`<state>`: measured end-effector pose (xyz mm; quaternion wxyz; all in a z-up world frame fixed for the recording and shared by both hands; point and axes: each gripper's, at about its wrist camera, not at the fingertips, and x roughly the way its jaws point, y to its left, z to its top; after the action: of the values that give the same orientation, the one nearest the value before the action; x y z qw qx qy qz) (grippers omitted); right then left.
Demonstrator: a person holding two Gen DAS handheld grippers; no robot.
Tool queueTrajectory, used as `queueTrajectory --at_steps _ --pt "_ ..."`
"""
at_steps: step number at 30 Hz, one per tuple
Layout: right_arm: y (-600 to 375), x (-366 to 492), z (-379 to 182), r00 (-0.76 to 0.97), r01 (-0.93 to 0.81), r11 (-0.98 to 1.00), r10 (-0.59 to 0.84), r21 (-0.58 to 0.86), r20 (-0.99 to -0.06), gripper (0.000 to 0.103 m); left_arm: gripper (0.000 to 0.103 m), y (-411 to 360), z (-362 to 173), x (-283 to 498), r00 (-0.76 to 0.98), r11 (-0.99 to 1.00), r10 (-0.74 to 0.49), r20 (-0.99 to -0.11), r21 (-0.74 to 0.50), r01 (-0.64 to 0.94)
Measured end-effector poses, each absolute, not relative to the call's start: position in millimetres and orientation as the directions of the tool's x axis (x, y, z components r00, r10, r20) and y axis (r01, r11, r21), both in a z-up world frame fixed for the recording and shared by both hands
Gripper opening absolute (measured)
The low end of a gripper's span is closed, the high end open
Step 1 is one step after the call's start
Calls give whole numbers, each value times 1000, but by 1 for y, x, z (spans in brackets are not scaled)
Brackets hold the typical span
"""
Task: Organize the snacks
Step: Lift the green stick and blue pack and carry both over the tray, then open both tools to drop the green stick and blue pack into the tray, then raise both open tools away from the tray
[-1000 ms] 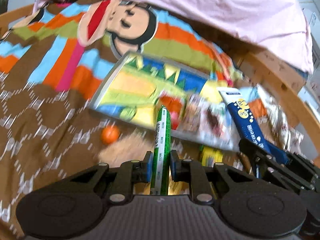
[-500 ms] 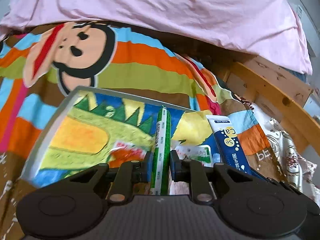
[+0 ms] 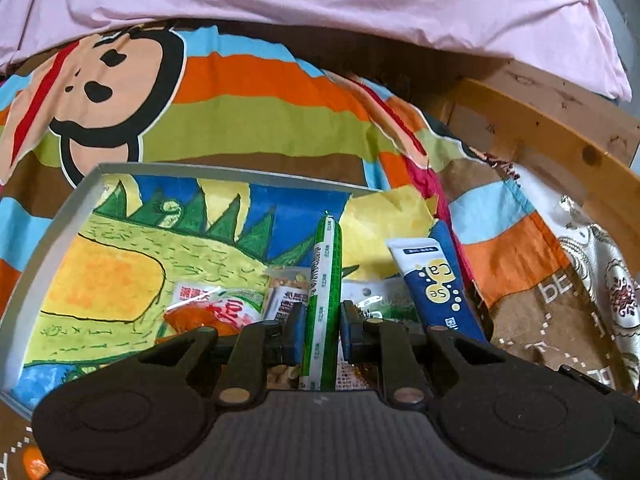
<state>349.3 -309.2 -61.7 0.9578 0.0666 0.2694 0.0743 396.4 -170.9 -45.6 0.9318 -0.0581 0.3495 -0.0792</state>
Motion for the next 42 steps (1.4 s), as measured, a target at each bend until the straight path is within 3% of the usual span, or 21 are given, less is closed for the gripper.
queueTrajectory --at_steps 14,18,23,25,34,42 --pt "-306 352 -69 813 -112 982 177 149 -554 40 23 -173 -49 398 733 982 -185 -654 -142 121" --pt "-306 352 -68 815 -113 983 176 146 -553 46 38 -165 -47 397 726 977 -209 -655 -177 121" --pt "-302 341 -55 845 -127 984 175 129 -505 73 52 -151 -35 390 738 972 -217 -639 -212 102" --pt "-302 333 -47 866 -119 985 164 124 -472 83 67 -145 -26 382 757 973 -208 -620 -210 95" --pt "-311 287 -7 915 -87 983 142 160 -377 102 98 -107 15 325 829 983 -141 -541 -173 55" --pt "-314 231 25 942 -72 978 130 193 -308 102 102 -82 37 250 873 998 -48 -485 -48 28"
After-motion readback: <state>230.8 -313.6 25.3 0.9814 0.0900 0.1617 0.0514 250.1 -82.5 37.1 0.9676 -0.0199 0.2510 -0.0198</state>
